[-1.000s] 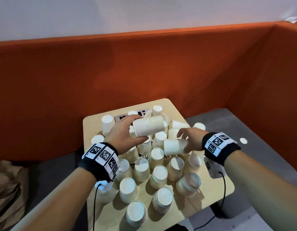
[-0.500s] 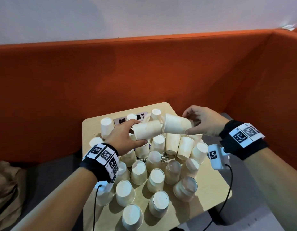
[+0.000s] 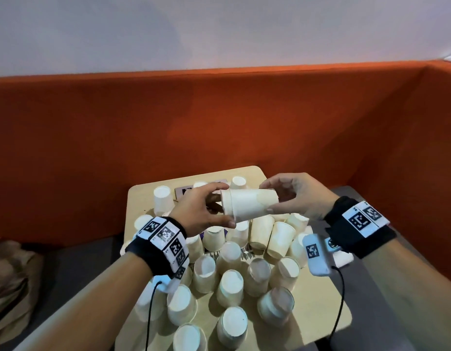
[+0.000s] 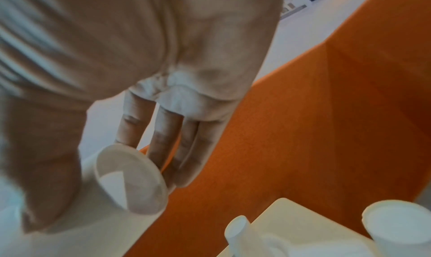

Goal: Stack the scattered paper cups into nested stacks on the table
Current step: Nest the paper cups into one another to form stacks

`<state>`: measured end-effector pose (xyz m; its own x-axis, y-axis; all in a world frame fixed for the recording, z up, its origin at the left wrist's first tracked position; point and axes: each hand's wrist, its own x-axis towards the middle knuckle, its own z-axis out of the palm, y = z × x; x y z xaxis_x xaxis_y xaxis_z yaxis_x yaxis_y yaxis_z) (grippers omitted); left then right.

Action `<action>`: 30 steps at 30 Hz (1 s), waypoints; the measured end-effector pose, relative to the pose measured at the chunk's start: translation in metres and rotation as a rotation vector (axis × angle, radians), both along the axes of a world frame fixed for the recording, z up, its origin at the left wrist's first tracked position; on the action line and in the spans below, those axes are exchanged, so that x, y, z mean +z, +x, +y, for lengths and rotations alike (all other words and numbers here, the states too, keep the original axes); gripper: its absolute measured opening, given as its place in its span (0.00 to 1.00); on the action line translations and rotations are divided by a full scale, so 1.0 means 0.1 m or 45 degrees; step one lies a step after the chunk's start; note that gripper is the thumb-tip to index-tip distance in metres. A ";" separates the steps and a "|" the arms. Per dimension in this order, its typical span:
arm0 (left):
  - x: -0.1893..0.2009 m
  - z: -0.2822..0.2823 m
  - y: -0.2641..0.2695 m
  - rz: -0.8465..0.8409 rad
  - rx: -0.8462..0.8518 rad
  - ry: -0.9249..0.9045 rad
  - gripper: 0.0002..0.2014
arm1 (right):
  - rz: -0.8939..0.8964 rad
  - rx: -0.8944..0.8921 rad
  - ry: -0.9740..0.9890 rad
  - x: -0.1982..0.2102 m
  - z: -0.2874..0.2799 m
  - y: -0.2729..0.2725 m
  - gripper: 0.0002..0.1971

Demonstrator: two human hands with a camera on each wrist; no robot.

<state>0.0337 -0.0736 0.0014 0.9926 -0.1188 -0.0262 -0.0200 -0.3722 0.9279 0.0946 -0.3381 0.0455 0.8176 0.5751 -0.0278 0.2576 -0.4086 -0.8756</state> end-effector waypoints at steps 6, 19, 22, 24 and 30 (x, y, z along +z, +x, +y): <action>0.04 -0.12 0.07 -0.022 -0.003 -0.084 0.31 | 0.039 0.021 0.110 -0.05 0.04 0.12 0.24; -0.02 -0.24 0.44 -0.176 0.244 0.071 0.36 | -0.104 -0.255 0.248 -0.12 0.26 0.54 0.14; -0.03 -0.22 0.54 -0.179 0.207 0.312 0.41 | -0.226 -0.350 0.271 -0.14 0.37 0.65 0.12; -0.03 -0.18 0.58 -0.154 0.211 0.520 0.46 | -0.310 -0.452 0.217 -0.18 0.44 0.74 0.10; -0.17 -0.06 0.56 0.008 0.225 0.779 0.45 | -0.485 -0.417 -0.302 -0.49 0.57 1.04 0.11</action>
<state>0.0892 -0.0791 -0.0153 0.9954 0.0854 -0.0434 0.0952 -0.8321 0.5465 0.1990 -0.2809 -0.0031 0.9303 0.3029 0.2069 0.3642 -0.6952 -0.6197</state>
